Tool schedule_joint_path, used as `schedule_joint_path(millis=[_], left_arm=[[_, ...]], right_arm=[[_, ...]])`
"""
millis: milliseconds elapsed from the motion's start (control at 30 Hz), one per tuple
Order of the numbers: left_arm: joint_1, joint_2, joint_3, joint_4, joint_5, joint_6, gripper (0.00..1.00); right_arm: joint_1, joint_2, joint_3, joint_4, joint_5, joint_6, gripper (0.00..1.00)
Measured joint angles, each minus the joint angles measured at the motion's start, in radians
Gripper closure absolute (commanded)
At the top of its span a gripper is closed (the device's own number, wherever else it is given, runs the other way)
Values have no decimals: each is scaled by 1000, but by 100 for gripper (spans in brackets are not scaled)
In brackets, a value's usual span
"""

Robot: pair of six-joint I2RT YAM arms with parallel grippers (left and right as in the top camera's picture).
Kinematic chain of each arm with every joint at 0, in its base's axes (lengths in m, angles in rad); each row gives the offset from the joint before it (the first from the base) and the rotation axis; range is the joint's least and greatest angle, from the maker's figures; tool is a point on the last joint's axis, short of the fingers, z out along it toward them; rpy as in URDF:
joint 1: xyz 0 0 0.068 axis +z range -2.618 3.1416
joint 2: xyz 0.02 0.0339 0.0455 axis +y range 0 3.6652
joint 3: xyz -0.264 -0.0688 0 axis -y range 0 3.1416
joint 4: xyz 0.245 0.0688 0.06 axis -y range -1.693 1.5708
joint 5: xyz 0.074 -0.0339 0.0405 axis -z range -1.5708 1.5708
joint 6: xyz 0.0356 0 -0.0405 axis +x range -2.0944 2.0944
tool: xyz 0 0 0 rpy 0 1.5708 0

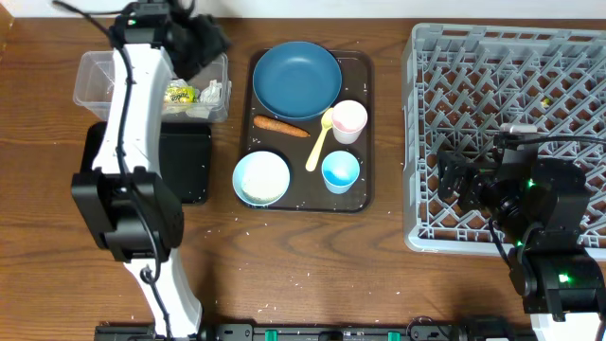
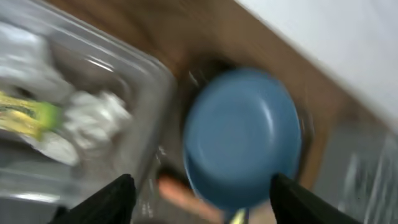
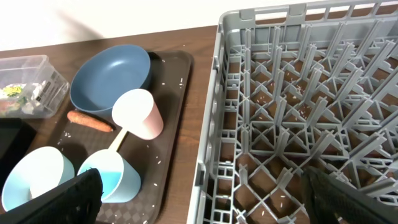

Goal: Sort waste into correct bins and load items into the dishwasher rack
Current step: 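Carry the trash with left gripper and drop it into the clear bin, then grasp the light-blue cup with the left gripper and lift it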

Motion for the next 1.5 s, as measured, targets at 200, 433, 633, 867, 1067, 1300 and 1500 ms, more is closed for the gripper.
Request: schedule_joint_path(millis=[200, 433, 633, 867, 1067, 1300, 1500], left_arm=[[-153, -49, 0, -190, 62, 213, 27], [-309, -49, -25, -396, 59, 382, 27], [-450, -49, -133, -371, -75, 453, 27], [-530, -48, -336, -165, -134, 471, 27], [-539, -48, -393, -99, -145, 454, 43], [-539, -48, -393, -53, -148, 420, 52], [-540, -39, -396, -51, -147, 327, 66]], right_arm=[[0, 25, 0, 0, 0, 0, 1], [0, 53, 0, -8, 0, 0, 1], [0, 58, 0, -10, -7, 0, 1], [0, 58, 1, -11, -19, 0, 1], [0, 58, 1, -11, -32, 0, 1], [0, 58, 1, -11, -43, 0, 1], [0, 58, 1, -14, -45, 0, 1]])
